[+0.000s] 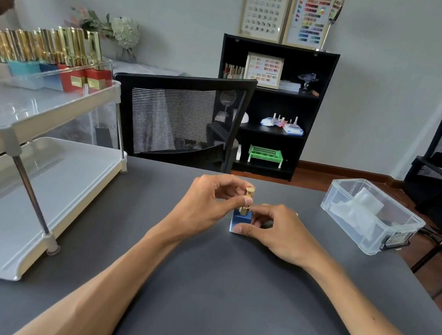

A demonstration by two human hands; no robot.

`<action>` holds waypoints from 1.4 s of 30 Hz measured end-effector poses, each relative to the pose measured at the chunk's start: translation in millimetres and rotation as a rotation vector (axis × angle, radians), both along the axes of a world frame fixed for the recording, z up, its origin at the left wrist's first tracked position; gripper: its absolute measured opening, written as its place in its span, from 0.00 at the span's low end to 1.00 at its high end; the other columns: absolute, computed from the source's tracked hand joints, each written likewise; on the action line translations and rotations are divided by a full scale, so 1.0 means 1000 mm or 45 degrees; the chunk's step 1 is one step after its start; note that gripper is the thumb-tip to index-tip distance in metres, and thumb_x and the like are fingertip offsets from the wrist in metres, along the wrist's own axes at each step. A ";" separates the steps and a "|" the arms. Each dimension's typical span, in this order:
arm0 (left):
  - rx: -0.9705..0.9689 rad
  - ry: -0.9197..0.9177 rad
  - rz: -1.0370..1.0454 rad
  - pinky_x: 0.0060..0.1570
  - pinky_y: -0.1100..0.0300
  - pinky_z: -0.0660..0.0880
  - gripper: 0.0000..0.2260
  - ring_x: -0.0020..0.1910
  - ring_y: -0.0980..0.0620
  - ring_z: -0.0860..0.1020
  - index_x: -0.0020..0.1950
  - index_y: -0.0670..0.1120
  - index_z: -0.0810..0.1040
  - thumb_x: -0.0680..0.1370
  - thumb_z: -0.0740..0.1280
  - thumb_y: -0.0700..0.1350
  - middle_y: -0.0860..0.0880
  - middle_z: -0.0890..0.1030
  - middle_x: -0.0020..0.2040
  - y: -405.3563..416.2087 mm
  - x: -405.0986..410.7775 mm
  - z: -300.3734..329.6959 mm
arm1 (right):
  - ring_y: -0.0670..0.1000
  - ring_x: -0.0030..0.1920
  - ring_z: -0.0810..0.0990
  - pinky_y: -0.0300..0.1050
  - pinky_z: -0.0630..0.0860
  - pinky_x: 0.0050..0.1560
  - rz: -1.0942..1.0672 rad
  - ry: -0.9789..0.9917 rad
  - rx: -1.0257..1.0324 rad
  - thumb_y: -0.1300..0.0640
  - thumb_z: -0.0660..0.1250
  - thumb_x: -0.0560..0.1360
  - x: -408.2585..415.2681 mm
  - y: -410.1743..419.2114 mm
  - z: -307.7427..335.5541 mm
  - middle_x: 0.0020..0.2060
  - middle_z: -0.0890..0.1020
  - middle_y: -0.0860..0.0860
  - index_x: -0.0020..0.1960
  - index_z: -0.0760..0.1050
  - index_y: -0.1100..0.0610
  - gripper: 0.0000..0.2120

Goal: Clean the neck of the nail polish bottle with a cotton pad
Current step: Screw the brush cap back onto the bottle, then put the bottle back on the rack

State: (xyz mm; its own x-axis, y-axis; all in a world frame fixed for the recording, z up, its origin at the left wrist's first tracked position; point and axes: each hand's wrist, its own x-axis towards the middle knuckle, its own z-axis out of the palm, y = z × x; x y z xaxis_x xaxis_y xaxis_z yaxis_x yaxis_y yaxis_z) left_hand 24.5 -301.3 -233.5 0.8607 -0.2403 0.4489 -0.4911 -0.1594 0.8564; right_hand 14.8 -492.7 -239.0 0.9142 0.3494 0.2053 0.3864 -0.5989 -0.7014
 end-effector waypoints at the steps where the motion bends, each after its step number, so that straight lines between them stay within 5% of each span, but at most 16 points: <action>1: 0.017 -0.022 0.021 0.54 0.56 0.80 0.08 0.46 0.44 0.84 0.53 0.44 0.85 0.74 0.76 0.41 0.45 0.84 0.44 0.000 -0.001 0.000 | 0.39 0.33 0.74 0.31 0.70 0.37 -0.004 -0.001 0.007 0.42 0.76 0.70 0.000 0.000 0.000 0.33 0.78 0.44 0.51 0.85 0.52 0.16; 9: 0.117 -0.132 0.050 0.50 0.66 0.79 0.07 0.44 0.56 0.85 0.51 0.49 0.85 0.74 0.77 0.46 0.51 0.87 0.42 0.005 -0.003 -0.001 | 0.39 0.34 0.74 0.30 0.70 0.37 -0.011 0.023 0.058 0.42 0.78 0.69 0.000 0.001 -0.003 0.32 0.77 0.42 0.48 0.85 0.49 0.13; 23: 0.173 -0.201 0.067 0.52 0.65 0.79 0.08 0.44 0.57 0.84 0.54 0.49 0.84 0.75 0.75 0.47 0.53 0.86 0.42 0.007 -0.005 -0.003 | 0.39 0.35 0.76 0.31 0.73 0.40 -0.014 -0.016 0.048 0.43 0.78 0.69 0.000 0.001 -0.008 0.32 0.78 0.36 0.46 0.81 0.39 0.08; 28: 0.222 -0.210 0.162 0.52 0.68 0.78 0.08 0.45 0.58 0.84 0.55 0.50 0.83 0.76 0.74 0.47 0.54 0.85 0.42 0.017 -0.010 -0.004 | 0.40 0.35 0.75 0.32 0.71 0.38 -0.027 -0.077 0.016 0.41 0.75 0.70 -0.003 0.017 -0.007 0.33 0.78 0.39 0.38 0.76 0.34 0.08; 35: 0.193 -0.168 0.447 0.47 0.68 0.79 0.08 0.45 0.60 0.83 0.54 0.57 0.82 0.76 0.73 0.50 0.60 0.84 0.44 0.062 -0.021 -0.012 | 0.47 0.55 0.75 0.46 0.68 0.57 0.065 -0.272 -0.394 0.37 0.59 0.78 0.003 0.077 -0.020 0.51 0.77 0.42 0.52 0.71 0.46 0.13; 38: 0.204 -0.146 0.563 0.45 0.70 0.78 0.08 0.46 0.61 0.83 0.53 0.63 0.80 0.76 0.72 0.51 0.62 0.84 0.44 0.082 -0.028 -0.013 | 0.49 0.80 0.53 0.56 0.47 0.79 0.120 -0.133 -0.607 0.36 0.52 0.79 0.013 0.096 -0.026 0.79 0.61 0.47 0.78 0.61 0.47 0.30; 42: 0.242 -0.127 0.664 0.46 0.72 0.77 0.08 0.47 0.64 0.82 0.51 0.70 0.77 0.75 0.70 0.57 0.66 0.82 0.46 0.102 -0.037 -0.013 | 0.46 0.81 0.43 0.55 0.36 0.78 0.264 -0.086 -0.616 0.45 0.52 0.79 0.028 0.106 -0.023 0.82 0.51 0.47 0.81 0.52 0.44 0.30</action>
